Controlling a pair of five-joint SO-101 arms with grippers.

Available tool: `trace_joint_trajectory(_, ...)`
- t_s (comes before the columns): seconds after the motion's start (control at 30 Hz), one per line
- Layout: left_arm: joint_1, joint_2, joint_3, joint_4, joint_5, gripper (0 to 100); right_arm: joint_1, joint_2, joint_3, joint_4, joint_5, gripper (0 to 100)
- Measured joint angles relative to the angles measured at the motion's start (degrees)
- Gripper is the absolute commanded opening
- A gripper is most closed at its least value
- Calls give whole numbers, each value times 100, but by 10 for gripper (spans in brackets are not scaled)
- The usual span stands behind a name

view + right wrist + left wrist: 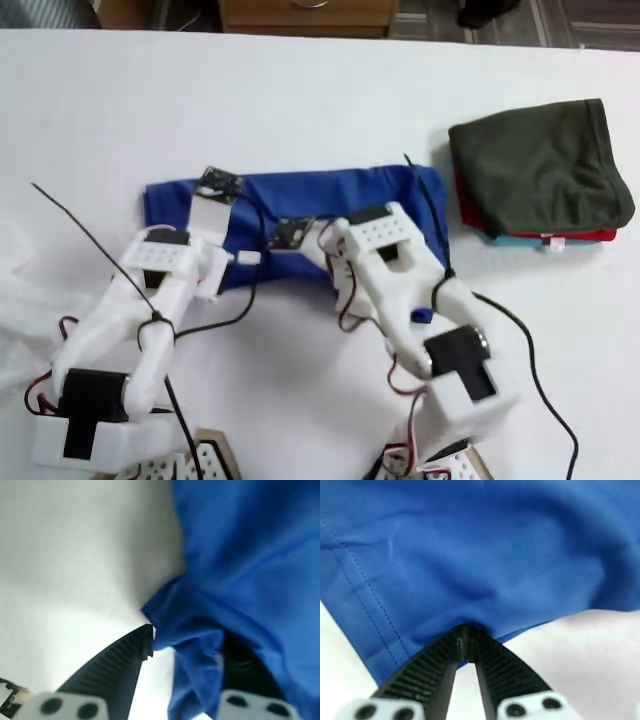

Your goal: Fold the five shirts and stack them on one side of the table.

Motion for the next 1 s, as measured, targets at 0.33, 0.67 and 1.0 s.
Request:
trace_joint_trajectory(0.33,0,0,0,0,0,25,141,835,-1108,598,-18,19)
trace_joint_trajectory(0.67,0,0,0,0,0,25,536,853,-2567,1723,510,19)
trace_joint_trajectory(1.0,0,0,0,0,0,25,703,1952,-4923,2444,686,19)
